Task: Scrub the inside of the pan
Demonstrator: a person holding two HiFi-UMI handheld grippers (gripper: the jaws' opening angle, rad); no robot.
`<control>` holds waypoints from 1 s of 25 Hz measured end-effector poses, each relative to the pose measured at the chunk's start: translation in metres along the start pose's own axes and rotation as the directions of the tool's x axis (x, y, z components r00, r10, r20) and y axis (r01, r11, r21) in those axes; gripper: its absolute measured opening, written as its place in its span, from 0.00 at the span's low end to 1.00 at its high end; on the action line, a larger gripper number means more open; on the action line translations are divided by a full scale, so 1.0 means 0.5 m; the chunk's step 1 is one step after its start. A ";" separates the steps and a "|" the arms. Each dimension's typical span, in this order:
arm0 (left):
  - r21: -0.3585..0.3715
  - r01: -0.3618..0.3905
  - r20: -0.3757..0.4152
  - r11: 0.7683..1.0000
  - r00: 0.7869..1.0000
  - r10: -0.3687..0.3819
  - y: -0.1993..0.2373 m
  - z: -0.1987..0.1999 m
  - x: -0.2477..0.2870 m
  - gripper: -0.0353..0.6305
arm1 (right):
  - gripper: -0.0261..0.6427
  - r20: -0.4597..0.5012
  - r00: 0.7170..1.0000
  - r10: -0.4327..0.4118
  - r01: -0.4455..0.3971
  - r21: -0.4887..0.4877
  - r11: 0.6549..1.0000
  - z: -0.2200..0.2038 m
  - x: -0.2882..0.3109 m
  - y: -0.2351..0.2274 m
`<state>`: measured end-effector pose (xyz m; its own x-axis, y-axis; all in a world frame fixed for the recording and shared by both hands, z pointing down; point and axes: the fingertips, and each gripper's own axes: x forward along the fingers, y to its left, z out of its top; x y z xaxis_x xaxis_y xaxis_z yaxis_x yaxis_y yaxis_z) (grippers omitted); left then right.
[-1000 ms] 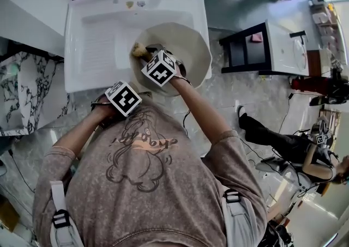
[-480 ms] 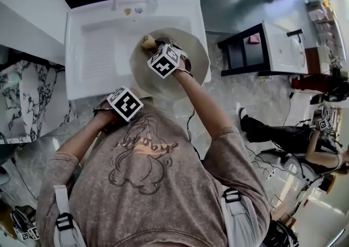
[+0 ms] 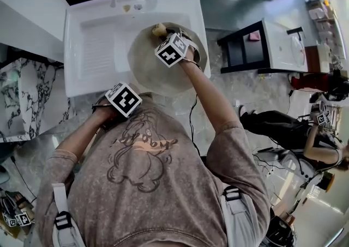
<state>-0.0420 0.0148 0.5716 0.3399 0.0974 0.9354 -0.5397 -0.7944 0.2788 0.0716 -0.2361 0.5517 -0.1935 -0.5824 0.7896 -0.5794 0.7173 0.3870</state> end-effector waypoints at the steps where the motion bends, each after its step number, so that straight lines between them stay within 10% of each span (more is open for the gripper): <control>1: 0.001 0.001 -0.001 1.000 1.000 -0.001 0.000 -0.001 0.000 0.24 | 0.28 -0.010 1.000 -0.007 0.007 0.001 1.000 -0.006 -0.003 -0.009; 25: -0.008 0.032 0.005 0.999 0.999 -0.032 -0.005 0.002 0.009 0.24 | 0.28 -0.176 0.983 0.046 -0.051 -0.023 0.998 -0.145 -0.061 -0.066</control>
<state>-0.0383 0.0164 0.5751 0.3607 0.1197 0.9250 -0.5346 -0.7861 0.3102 0.1539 -0.2143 0.5493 -0.0773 -0.4721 0.8782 -0.5505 0.7546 0.3572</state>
